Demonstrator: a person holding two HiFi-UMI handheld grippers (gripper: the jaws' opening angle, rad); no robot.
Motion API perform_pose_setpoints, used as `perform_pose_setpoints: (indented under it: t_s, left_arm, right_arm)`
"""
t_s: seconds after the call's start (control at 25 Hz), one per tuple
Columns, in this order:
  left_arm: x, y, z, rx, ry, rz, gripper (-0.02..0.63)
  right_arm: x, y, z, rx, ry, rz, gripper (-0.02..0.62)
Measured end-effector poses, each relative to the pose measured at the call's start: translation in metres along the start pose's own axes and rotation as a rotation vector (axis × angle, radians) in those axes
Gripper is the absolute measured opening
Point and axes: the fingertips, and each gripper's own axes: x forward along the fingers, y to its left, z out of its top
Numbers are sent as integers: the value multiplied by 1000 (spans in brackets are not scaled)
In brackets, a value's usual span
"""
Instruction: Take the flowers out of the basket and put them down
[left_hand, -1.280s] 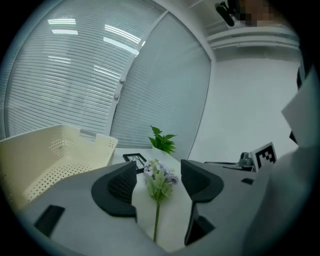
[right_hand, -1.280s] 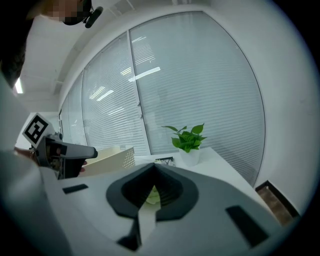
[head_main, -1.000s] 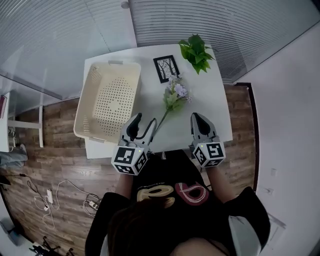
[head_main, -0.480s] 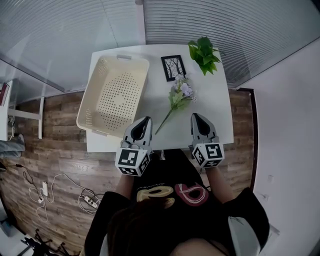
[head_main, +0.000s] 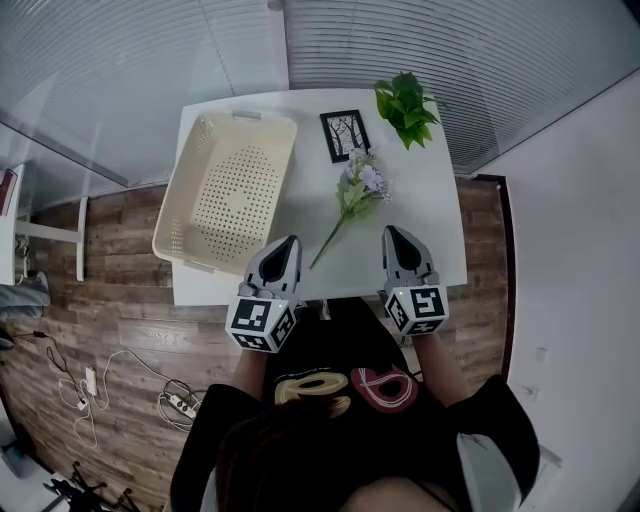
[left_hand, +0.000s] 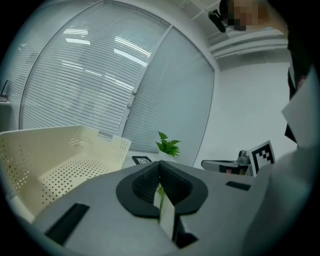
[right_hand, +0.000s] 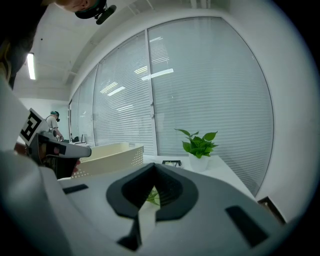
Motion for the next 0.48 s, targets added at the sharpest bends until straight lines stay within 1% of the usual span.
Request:
perform_pose_setpoints:
  t_s: [0.16, 0.32, 0.48]
  left_arm:
    - [2, -1, -4, 17, 7, 1, 17]
    - [2, -1, -4, 3, 8, -6, 17]
    - [3, -1, -4, 10, 12, -4, 17]
  right_arm:
    - [1, 1, -4, -16, 13, 2, 9]
    - [1, 3, -5, -30, 17, 7, 9]
    - [3, 1, -6, -9, 13, 13, 9]
